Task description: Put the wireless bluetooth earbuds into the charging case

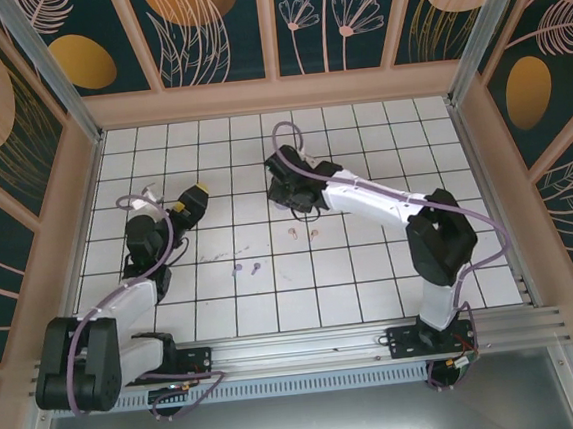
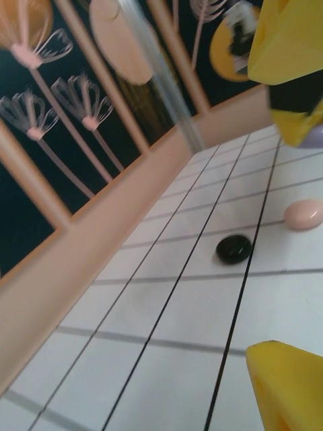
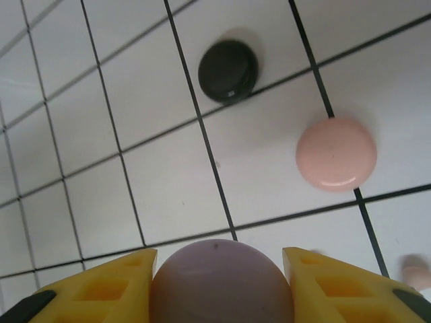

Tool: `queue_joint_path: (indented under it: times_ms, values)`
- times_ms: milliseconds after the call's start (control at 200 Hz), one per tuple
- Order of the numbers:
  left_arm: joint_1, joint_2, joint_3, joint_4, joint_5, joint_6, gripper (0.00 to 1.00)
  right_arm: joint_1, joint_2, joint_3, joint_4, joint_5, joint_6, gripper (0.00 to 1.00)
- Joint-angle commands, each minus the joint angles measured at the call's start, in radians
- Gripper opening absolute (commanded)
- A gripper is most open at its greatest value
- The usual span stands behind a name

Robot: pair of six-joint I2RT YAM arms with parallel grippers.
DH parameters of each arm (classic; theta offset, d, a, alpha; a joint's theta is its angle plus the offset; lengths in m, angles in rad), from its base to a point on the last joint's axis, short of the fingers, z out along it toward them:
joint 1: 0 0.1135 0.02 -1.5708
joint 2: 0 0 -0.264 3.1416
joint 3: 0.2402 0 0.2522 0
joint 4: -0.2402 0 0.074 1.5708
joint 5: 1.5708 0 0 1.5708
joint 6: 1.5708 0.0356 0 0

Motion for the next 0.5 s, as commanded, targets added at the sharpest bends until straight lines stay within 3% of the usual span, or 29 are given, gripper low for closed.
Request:
queue_joint_path:
  times_ms: [0,320,495]
  values:
    - [-0.059,0.051,0.026,0.187,0.107,0.025,0.96,-0.022,-0.046,-0.006,0.072,-0.051,0.024,0.38]
    - [-0.197,0.287,0.048,0.445,0.154,0.000,0.90,-0.036,-0.036,0.037,0.090,-0.092,0.053,0.37]
    - [-0.252,0.356,0.087,0.482,0.146,0.006,0.79,-0.037,-0.037,0.026,0.118,-0.111,0.094,0.37]
